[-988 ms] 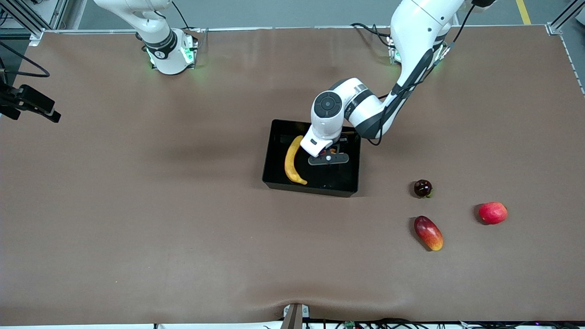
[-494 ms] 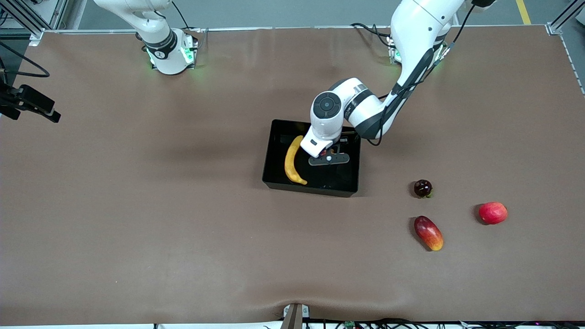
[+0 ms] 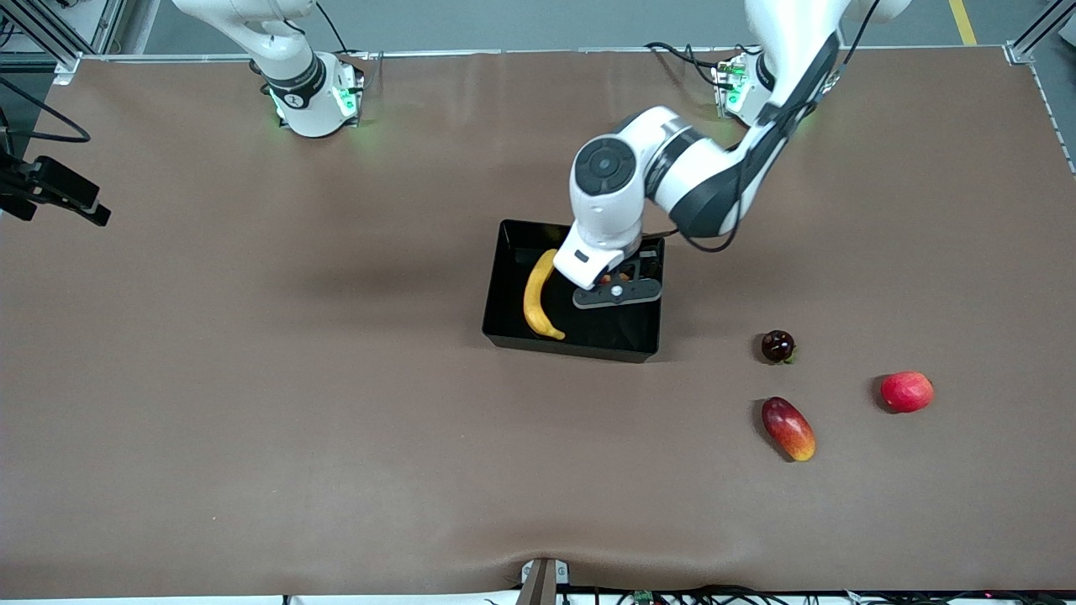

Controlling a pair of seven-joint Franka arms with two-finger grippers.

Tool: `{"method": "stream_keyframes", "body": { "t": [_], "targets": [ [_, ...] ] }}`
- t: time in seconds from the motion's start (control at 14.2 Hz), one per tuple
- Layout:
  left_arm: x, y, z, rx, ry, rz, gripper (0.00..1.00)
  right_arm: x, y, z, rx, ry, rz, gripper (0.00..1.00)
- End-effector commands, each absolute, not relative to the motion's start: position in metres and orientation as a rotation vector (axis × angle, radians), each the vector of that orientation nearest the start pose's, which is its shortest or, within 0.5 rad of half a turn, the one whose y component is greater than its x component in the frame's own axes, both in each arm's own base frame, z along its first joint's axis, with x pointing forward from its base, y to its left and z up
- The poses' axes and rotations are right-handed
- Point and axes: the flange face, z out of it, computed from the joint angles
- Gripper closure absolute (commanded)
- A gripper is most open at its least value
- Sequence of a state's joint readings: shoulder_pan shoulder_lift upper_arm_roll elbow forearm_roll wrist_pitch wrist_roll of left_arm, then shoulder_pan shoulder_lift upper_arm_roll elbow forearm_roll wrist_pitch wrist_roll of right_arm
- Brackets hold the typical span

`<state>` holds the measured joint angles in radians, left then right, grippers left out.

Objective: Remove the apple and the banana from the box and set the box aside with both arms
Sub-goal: 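Carry the apple with the left gripper beside the other fruits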

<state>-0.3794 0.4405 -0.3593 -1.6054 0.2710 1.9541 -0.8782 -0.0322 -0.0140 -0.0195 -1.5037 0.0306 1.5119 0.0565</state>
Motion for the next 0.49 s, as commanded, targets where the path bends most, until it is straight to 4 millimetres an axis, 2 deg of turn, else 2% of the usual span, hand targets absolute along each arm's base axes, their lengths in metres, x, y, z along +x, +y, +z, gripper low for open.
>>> {"method": "stream_keyframes", "body": {
  "t": [0.0,0.14,0.28,0.42],
  "targets": [
    [0.553,-0.365,0.424,-3.038,-0.071,-0.099,1.00,0.546,-0.023,0.659,-3.103,0.161,-0.036,0.00],
    [0.573,-0.324,0.439,-3.059,-0.047,-0.084,1.00,0.546,-0.022,0.659,-3.102,0.158,-0.035,0.00],
    [0.599,-0.268,0.443,-3.067,-0.008,-0.042,1.00,0.546,-0.021,0.659,-3.107,0.152,-0.036,0.00],
    [0.619,-0.213,0.437,-3.059,0.062,-0.006,1.00,0.546,-0.020,0.659,-3.110,0.150,-0.036,0.00]
  ]
}}
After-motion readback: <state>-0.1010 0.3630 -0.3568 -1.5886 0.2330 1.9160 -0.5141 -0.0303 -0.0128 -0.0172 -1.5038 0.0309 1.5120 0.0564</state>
